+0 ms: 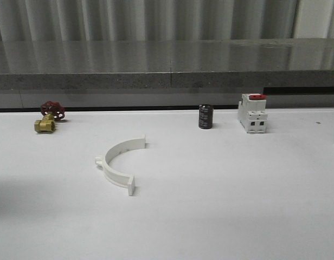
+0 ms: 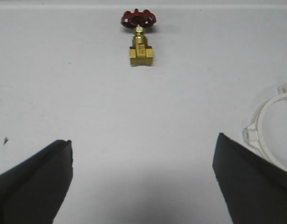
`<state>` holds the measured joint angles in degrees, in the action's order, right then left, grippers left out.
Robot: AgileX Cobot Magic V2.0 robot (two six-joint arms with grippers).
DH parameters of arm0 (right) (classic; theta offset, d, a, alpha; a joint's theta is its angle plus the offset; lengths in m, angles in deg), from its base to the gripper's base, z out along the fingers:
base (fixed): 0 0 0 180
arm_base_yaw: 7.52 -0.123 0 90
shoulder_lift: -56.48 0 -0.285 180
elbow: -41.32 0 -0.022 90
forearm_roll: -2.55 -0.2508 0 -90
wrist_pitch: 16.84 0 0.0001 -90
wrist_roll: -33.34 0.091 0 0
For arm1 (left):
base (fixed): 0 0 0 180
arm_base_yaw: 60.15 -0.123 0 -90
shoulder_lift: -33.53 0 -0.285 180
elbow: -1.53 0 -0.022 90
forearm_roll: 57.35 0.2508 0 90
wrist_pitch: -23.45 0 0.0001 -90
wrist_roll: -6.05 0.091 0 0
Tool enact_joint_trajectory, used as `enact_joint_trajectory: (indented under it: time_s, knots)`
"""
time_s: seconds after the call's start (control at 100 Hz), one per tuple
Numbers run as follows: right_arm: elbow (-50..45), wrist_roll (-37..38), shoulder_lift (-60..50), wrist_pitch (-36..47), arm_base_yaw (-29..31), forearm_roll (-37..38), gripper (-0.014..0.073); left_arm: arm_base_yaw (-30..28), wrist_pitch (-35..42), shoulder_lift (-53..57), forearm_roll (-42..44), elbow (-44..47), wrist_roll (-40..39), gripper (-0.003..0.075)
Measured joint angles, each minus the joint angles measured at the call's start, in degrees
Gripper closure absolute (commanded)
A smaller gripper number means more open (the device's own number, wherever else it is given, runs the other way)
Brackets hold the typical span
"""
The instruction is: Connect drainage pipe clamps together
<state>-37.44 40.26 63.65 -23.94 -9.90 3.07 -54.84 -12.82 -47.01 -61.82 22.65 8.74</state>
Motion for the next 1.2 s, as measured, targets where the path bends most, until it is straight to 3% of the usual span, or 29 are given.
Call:
enact_joint_trajectory:
  time_s: [0.27,0.37,0.51,0.72,1.04,1.199]
  knots:
    - [0.0,0.0,0.0,0.0,0.0,0.0,0.0661,-2.3,2.1,20.8,0.0,14.9,0.6,0.0124]
    - [0.0,0.0,0.0,0.0,0.0,0.0,0.0661,-2.3,2.1,27.3,0.0,19.3,0.6,0.0167]
    - [0.0,0.0,0.0,0.0,0.0,0.0,0.0661,-2.3,0.6,35.5,0.0,23.8,0.6,0.0351]
    - [0.0,0.0,0.0,0.1,0.0,0.0,0.0661,-2.3,0.0,43.7,-0.1,27.1,0.6,0.0739]
    - [5.7,0.0,0.7,-2.0,0.0,0.0,0.0661,-2.3,0.1,45.3,-0.1,27.0,0.7,0.0741]
    - [15.7,0.0,8.6,-11.2,0.0,0.0,0.0661,-2.3,0.1,45.3,-0.1,27.0,0.7,0.0741]
